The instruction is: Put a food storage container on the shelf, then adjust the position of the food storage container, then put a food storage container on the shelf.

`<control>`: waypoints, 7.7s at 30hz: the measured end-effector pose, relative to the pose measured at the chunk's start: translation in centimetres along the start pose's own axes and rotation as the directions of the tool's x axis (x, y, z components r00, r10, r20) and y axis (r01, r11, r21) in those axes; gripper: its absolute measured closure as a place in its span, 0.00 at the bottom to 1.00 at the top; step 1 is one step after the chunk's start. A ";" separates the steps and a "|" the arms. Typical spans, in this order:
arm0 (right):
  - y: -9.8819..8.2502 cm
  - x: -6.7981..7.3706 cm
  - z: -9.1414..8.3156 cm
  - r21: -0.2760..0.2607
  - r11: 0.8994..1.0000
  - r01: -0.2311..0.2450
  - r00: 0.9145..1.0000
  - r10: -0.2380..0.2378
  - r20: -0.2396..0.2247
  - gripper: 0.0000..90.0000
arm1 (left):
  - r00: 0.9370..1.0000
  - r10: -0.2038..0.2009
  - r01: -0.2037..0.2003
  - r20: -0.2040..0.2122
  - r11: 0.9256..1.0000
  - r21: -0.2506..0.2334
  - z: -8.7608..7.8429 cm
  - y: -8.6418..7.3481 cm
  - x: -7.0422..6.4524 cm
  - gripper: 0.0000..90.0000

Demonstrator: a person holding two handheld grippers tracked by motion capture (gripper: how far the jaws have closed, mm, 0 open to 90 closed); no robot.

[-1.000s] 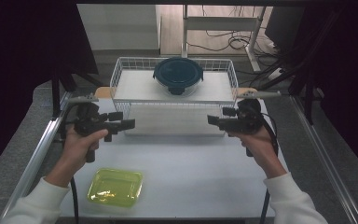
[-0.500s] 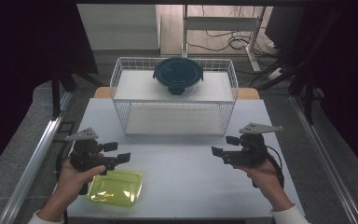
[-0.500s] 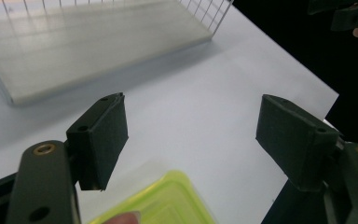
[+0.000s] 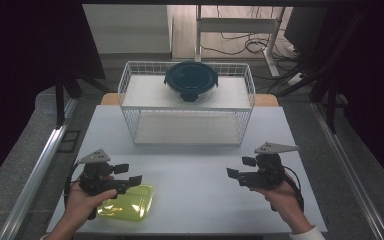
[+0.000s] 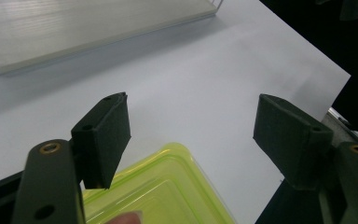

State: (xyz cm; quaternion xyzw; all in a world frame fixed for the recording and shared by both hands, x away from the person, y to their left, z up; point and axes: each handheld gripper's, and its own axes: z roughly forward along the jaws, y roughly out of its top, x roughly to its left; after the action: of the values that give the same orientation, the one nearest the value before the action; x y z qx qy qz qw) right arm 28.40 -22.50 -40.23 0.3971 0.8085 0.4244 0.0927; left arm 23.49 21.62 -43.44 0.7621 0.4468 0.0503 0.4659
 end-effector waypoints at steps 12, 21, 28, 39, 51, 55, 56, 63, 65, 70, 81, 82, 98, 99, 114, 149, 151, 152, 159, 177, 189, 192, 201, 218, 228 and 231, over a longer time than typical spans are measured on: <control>-0.7 -0.3 0.3 0.017 1.000 -0.017 1.000 0.017 -0.001 0.30 | 0.999 0.024 -0.024 0.023 1.000 0.002 -0.9 -0.9 0.3 0.28; -1.1 -0.3 1.0 0.043 0.999 -0.022 1.000 0.022 -0.007 0.29 | 1.000 0.007 -0.006 -0.015 0.999 0.035 -1.9 -3.0 1.4 0.30; -1.4 -0.2 1.3 0.057 0.998 -0.021 1.000 0.022 -0.013 0.29 | 0.999 0.002 0.003 -0.053 0.996 0.086 -3.1 -5.0 2.3 0.38; -1.8 0.0 2.0 0.085 0.996 -0.018 1.000 0.019 -0.016 0.29 | 0.998 0.054 -0.059 0.029 0.966 0.250 -2.5 -7.5 1.9 0.96; -1.9 0.0 2.2 0.093 0.996 -0.017 1.000 0.018 -0.016 0.29 | 0.976 0.158 -0.204 0.151 0.908 0.367 -0.9 -8.3 -0.3 1.00; -2.0 0.0 2.2 0.094 0.995 -0.018 1.000 0.019 -0.016 0.29 | 0.974 0.160 -0.212 0.162 0.899 0.384 -0.4 -8.6 -0.6 1.00; -2.0 0.0 2.2 0.095 0.995 -0.019 1.000 0.020 -0.016 0.29 | 0.973 0.160 -0.213 0.164 0.899 0.384 -0.4 -8.6 -0.6 1.00; -2.0 -0.1 2.2 0.093 0.995 -0.020 1.000 0.021 -0.015 0.29 | 0.972 0.198 -0.233 0.127 0.888 0.397 0.4 -8.6 -0.7 1.00; -2.0 -0.1 2.3 0.092 0.996 -0.020 1.000 0.021 -0.015 0.29 | 0.972 0.197 -0.232 0.129 0.889 0.394 0.7 -8.4 -0.6 1.00; -2.0 -0.2 2.3 0.093 0.995 -0.020 1.000 0.022 -0.014 0.29 | 0.969 0.215 -0.246 0.120 0.887 0.390 1.5 -7.7 -0.3 1.00; -2.1 -0.4 2.3 0.097 0.995 -0.024 1.000 0.025 -0.012 0.29 | 0.979 0.192 -0.202 0.065 0.900 0.385 3.3 -6.4 1.1 1.00; -2.2 -0.4 2.3 0.097 0.995 -0.023 1.000 0.024 -0.013 0.29 | 0.980 0.188 -0.197 0.062 0.902 0.384 3.3 -6.5 1.0 1.00; -2.1 -0.4 2.3 0.098 0.995 -0.023 1.000 0.024 -0.009 0.29 | 0.985 0.038 0.005 -0.169 0.969 0.248 -4.2 -5.4 5.2 1.00; -2.2 -0.4 2.3 0.098 0.995 -0.024 1.000 0.025 -0.008 0.29 | 0.981 0.033 0.017 -0.192 0.967 0.254 -4.3 -5.5 5.7 1.00; -2.2 -0.6 2.3 0.102 0.994 -0.034 0.999 0.033 0.006 0.29 | 0.971 -0.022 0.107 -0.238 0.931 0.348 -1.9 -7.2 7.9 1.00; -2.2 -0.7 2.2 0.104 0.994 -0.035 0.999 0.034 0.009 0.29 | 0.993 0.058 -0.014 -0.098 0.916 0.401 7.0 -1.8 4.6 1.00; -2.2 -0.7 2.2 0.104 0.994 -0.035 0.999 0.034 0.009 0.29 | 0.994 0.065 -0.023 -0.090 0.914 0.405 7.4 -1.6 4.3 1.00; -2.2 -0.7 2.2 0.103 0.994 -0.034 0.999 0.033 0.009 0.29 | 0.994 0.071 -0.031 -0.084 0.914 0.403 7.7 -1.4 4.0 1.00; -2.3 -0.9 2.3 0.107 0.994 -0.038 0.999 0.037 0.012 0.29 | 0.996 0.069 -0.041 -0.059 0.918 0.395 9.7 -0.6 2.5 1.00; -2.5 -1.0 2.3 0.098 0.994 -0.039 0.999 0.036 0.028 0.29 | 0.991 0.101 -0.068 -0.081 0.937 0.342 10.5 -0.7 1.5 1.00; -2.7 -1.0 2.6 0.092 0.995 -0.041 0.999 0.038 0.025 0.29 | 0.995 0.036 -0.016 -0.090 0.978 0.210 6.8 -0.9 0.7 0.68; -2.7 -1.1 2.7 0.093 0.995 -0.043 0.999 0.041 0.025 0.29 | 0.992 0.045 -0.021 -0.115 0.980 0.197 6.6 -0.9 0.3 0.44; -2.9 -1.4 2.9 0.098 0.994 -0.054 0.998 0.053 0.013 0.28 | 0.993 0.032 -0.013 -0.109 0.985 0.174 6.2 -0.9 -0.2 0.27; -2.8 -1.2 3.8 0.103 0.992 -0.066 0.998 0.067 -0.013 0.28 | 0.994 -0.093 0.100 -0.055 0.986 0.136 6.3 -0.6 0.6 0.26; -2.4 0.1 6.3 0.139 0.989 -0.060 0.997 0.067 -0.047 0.29 | 0.987 -0.154 0.159 -0.047 0.979 0.130 7.2 -0.4 1.1 0.30; -2.4 0.1 7.1 0.150 0.986 -0.068 0.996 0.076 -0.047 0.32 | 0.985 -0.166 0.170 -0.044 0.976 0.136 7.7 -0.3 1.2 0.31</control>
State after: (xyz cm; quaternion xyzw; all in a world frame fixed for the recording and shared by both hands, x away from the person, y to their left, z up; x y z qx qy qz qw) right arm 30.46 -18.90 -46.43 0.4206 0.8250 0.3765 0.0263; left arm 27.78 17.44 -48.42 0.7515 0.5195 -0.0082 0.4066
